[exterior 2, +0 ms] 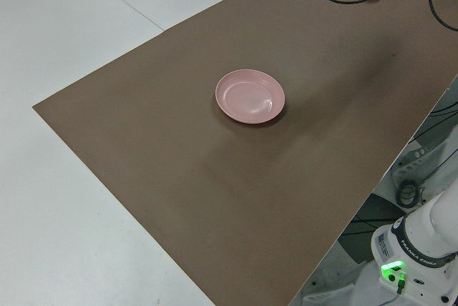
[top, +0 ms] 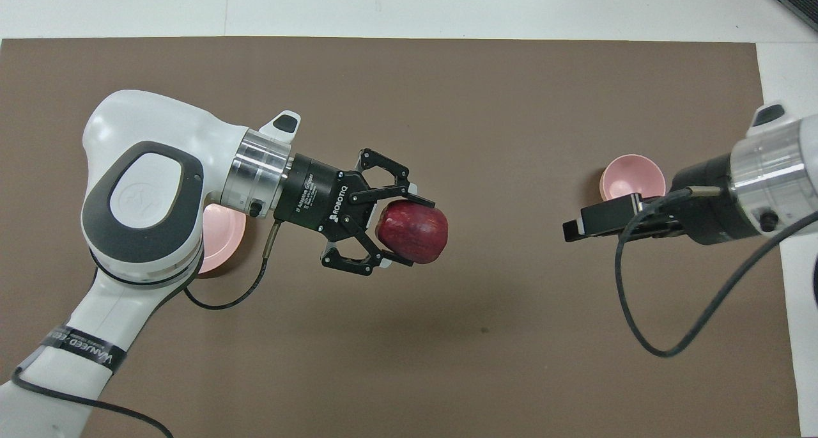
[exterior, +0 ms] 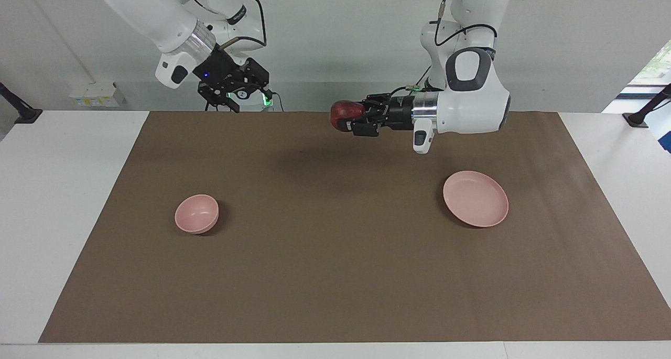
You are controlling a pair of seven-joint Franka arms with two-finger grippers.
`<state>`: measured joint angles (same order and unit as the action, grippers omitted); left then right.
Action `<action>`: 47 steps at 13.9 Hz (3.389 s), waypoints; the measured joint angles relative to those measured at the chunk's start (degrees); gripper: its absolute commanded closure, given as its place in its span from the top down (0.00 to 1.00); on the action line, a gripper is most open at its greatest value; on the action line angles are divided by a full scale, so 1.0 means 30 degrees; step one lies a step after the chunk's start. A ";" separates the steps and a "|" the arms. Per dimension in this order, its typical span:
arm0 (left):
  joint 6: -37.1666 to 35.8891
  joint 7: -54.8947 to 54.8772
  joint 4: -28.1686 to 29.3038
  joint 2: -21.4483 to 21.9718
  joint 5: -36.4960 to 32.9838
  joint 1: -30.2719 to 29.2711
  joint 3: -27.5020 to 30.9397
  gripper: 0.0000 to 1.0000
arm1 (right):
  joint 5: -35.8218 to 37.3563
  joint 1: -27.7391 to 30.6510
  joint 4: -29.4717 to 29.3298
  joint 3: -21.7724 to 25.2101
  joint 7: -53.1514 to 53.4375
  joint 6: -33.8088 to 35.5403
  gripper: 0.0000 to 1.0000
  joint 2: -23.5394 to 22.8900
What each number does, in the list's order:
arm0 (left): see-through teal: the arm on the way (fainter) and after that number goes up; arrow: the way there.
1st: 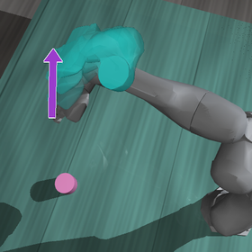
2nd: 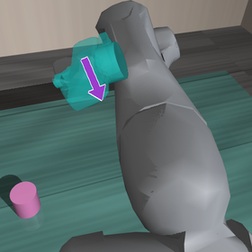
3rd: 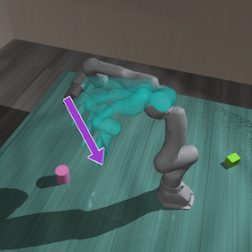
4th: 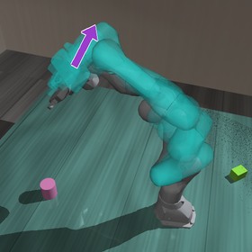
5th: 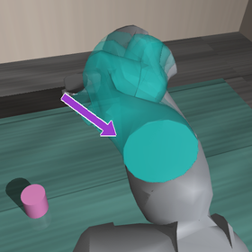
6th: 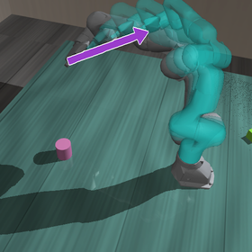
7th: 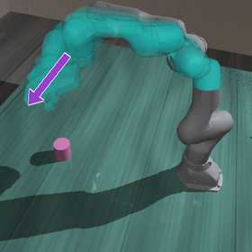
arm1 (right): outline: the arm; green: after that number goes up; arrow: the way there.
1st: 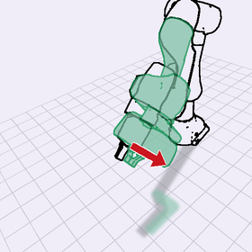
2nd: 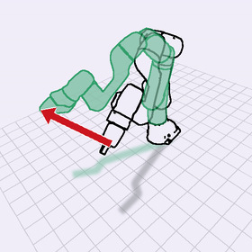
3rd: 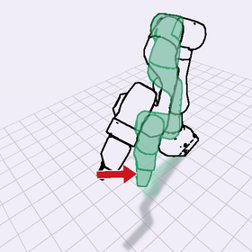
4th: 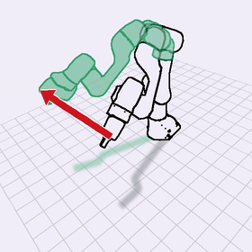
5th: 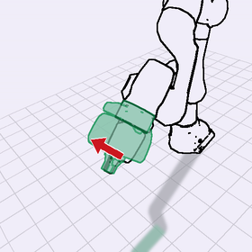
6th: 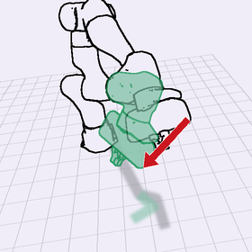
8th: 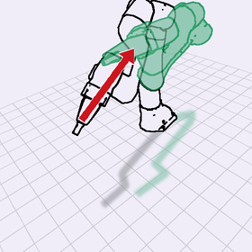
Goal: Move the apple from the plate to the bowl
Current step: 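Grasp the apple with the right gripper from the left gripper, then open the left gripper while the right gripper pulls the apple away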
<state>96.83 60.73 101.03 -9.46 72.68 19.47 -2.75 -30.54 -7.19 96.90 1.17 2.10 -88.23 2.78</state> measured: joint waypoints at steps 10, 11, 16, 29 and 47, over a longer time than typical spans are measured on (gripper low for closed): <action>-0.0542 0.0006 0.0196 -0.0083 0.3741 -0.0087 -0.0028 0.00 | -0.9100 -0.1211 0.2461 0.0074 -0.2836 -0.2587 1.00 -0.0579; -0.0978 0.0006 0.0195 -0.0084 0.4217 -0.0149 0.0018 0.00 | -0.9757 -0.1212 0.2493 0.0078 -0.3033 -0.2584 1.00 -0.0546; -0.1822 -0.0044 0.0256 -0.0779 0.6619 -0.0373 0.0022 0.00 | -1.2418 -0.1224 0.2858 0.0061 -0.4765 -0.2575 1.00 -0.0473; -0.1305 -0.0770 0.0279 -0.1017 0.8289 0.0202 -0.1066 0.00 | -1.4332 -0.1227 0.3486 0.0104 -0.6373 -0.2998 0.57 -0.0436; -0.1209 -0.0994 0.0255 -0.0940 0.8265 0.0122 -0.0777 1.00 | -1.4360 -0.1246 0.3568 0.0067 -0.6366 -0.3131 0.00 -0.0424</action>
<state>93.21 57.75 101.80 -12.28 97.48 19.84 -5.08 -73.62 -10.93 107.60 1.37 -17.00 -97.63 1.51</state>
